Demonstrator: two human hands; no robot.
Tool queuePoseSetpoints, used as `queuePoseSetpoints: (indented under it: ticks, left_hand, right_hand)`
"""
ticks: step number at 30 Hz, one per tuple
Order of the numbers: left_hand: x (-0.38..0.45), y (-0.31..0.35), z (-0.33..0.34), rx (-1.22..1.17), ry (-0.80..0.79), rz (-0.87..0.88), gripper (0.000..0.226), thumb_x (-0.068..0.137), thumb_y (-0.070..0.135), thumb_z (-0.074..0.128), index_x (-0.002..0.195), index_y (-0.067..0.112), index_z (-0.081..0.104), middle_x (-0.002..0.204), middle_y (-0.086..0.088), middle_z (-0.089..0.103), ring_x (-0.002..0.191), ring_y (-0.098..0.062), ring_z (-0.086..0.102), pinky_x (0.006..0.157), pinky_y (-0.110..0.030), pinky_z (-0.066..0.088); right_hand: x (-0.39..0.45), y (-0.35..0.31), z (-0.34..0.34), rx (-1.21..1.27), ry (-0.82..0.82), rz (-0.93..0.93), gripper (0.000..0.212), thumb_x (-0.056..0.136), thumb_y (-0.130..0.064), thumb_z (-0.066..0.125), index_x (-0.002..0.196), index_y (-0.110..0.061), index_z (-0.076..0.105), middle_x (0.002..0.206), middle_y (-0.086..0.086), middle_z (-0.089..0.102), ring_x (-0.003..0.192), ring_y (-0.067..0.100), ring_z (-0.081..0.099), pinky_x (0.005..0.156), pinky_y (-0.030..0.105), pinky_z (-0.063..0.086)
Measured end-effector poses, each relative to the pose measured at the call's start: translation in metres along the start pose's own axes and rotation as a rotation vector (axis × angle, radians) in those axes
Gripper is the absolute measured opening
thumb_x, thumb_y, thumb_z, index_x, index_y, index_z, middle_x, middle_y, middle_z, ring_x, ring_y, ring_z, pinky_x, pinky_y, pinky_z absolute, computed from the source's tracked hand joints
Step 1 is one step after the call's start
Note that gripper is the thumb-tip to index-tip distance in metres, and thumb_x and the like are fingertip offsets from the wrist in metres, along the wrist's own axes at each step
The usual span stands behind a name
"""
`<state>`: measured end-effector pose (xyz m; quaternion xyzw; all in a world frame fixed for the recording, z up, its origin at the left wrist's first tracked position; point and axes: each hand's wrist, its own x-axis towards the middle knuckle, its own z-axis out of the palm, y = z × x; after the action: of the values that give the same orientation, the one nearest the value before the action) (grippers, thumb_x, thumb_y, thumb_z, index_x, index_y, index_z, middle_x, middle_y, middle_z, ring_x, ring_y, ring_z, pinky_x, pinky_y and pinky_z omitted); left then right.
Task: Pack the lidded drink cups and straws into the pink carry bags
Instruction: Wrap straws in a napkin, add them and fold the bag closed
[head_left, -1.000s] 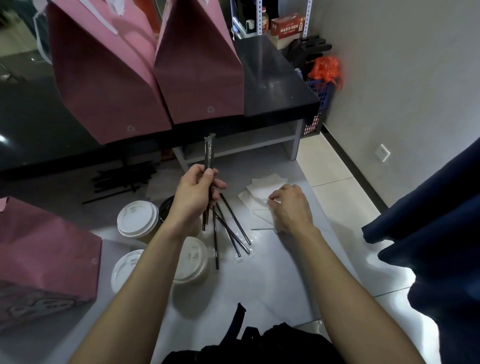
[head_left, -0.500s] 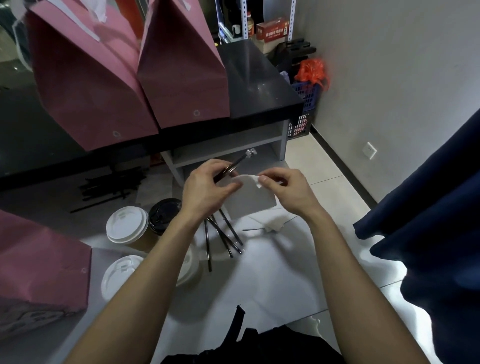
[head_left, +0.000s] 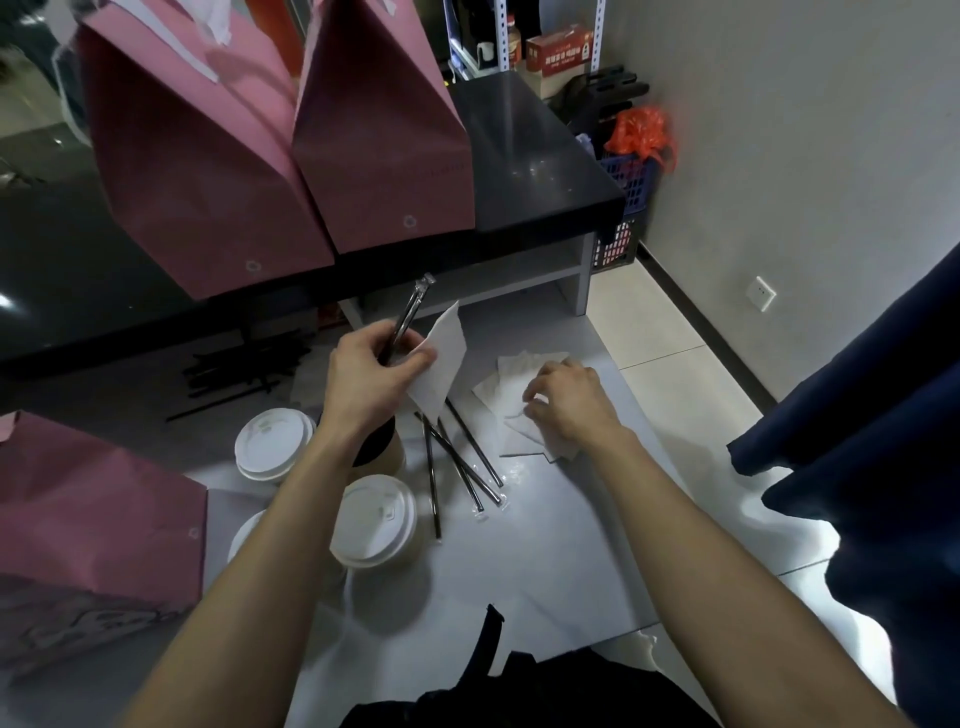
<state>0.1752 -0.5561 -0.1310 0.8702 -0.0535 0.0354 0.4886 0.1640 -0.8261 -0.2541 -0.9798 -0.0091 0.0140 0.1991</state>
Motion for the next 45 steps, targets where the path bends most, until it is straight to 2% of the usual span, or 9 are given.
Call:
queuePoseSetpoints:
  ticks: [6, 10, 17, 23, 26, 31, 36, 39, 45]
  left_hand:
    - [0.0, -0.002, -0.005, 0.012, -0.049, 0.025, 0.01, 0.091, 0.036, 0.088, 0.095, 0.029, 0.082, 0.088, 0.01, 0.079, 0.086, -0.008, 0.072, 0.083, -0.034, 0.058]
    - [-0.002, 0.0, -0.016, 0.021, -0.292, 0.102, 0.008, 0.091, 0.037, 0.088, 0.093, 0.031, 0.083, 0.085, 0.016, 0.076, 0.08, 0.0, 0.068, 0.075, -0.026, 0.052]
    - [0.001, 0.005, -0.017, -0.157, -0.308, 0.152, 0.01, 0.089, 0.018, 0.091, 0.097, 0.014, 0.085, 0.147, 0.009, 0.066, 0.139, -0.003, 0.06, 0.108, -0.026, 0.047]
    - [0.004, -0.004, -0.008, -0.219, -0.176, -0.035, 0.011, 0.088, 0.026, 0.092, 0.095, 0.018, 0.086, 0.099, -0.001, 0.083, 0.092, -0.01, 0.075, 0.089, -0.035, 0.055]
    - [0.002, -0.002, -0.008, -0.223, -0.111, -0.057, 0.011, 0.09, 0.029, 0.09, 0.093, 0.019, 0.086, 0.092, -0.002, 0.083, 0.085, -0.009, 0.074, 0.083, -0.03, 0.055]
    - [0.004, 0.017, -0.017, -0.21, 0.003, -0.033, 0.026, 0.098, 0.05, 0.079, 0.112, 0.028, 0.078, 0.102, 0.012, 0.077, 0.086, -0.001, 0.07, 0.075, -0.019, 0.054]
    - [0.004, 0.038, -0.02, -0.746, 0.035, -0.161, 0.031, 0.118, 0.027, 0.045, 0.101, 0.015, 0.068, 0.094, -0.004, 0.063, 0.068, -0.01, 0.058, 0.063, -0.028, 0.051]
    - [-0.001, 0.041, -0.017, -0.891, 0.054, -0.213, 0.029, 0.112, 0.029, 0.061, 0.1, 0.016, 0.083, 0.092, -0.001, 0.075, 0.086, -0.013, 0.072, 0.082, -0.029, 0.061]
    - [-0.011, 0.038, -0.012, -0.922, 0.216, -0.297, 0.028, 0.094, 0.028, 0.085, 0.11, 0.006, 0.082, 0.073, 0.003, 0.068, 0.056, -0.005, 0.055, 0.046, -0.017, 0.045]
  right_hand:
    - [0.002, -0.002, -0.009, 0.27, 0.179, 0.071, 0.02, 0.102, -0.036, 0.074, 0.11, -0.02, 0.083, 0.114, 0.0, 0.078, 0.114, 0.025, 0.063, 0.103, 0.041, 0.047]
    - [-0.001, -0.01, -0.038, 0.678, 0.335, 0.123, 0.013, 0.104, -0.03, 0.071, 0.107, -0.021, 0.08, 0.098, -0.009, 0.077, 0.095, 0.009, 0.071, 0.092, 0.029, 0.056]
    - [-0.01, -0.044, -0.075, 1.144, 0.072, -0.041, 0.011, 0.105, -0.014, 0.07, 0.099, -0.018, 0.079, 0.087, -0.013, 0.075, 0.083, 0.002, 0.065, 0.078, 0.015, 0.05]
    - [-0.02, -0.066, -0.07, 1.324, -0.086, -0.03, 0.02, 0.11, -0.023, 0.063, 0.109, -0.011, 0.079, 0.094, -0.003, 0.075, 0.084, 0.009, 0.065, 0.075, 0.023, 0.05]
    - [-0.023, -0.072, -0.071, 1.218, -0.107, -0.081, 0.023, 0.101, -0.034, 0.077, 0.114, -0.016, 0.08, 0.105, 0.003, 0.082, 0.093, 0.017, 0.076, 0.084, 0.03, 0.06]
    - [-0.018, -0.083, -0.078, 1.053, 0.12, -0.025, 0.008, 0.103, -0.013, 0.074, 0.108, -0.012, 0.079, 0.097, 0.003, 0.083, 0.091, 0.02, 0.08, 0.091, 0.05, 0.065]
    - [-0.018, -0.092, -0.094, 0.822, 0.318, -0.004, 0.01, 0.102, -0.023, 0.071, 0.1, -0.017, 0.078, 0.086, 0.003, 0.079, 0.085, 0.026, 0.076, 0.079, 0.053, 0.062]
    - [-0.021, -0.113, -0.099, 0.786, 0.288, -0.066, 0.013, 0.103, -0.029, 0.07, 0.104, -0.02, 0.079, 0.087, -0.004, 0.081, 0.083, 0.015, 0.077, 0.077, 0.049, 0.063]
    - [-0.03, -0.148, -0.1, 0.806, 0.152, -0.181, 0.022, 0.106, -0.029, 0.069, 0.099, -0.011, 0.079, 0.083, 0.004, 0.08, 0.079, 0.024, 0.077, 0.075, 0.052, 0.061]
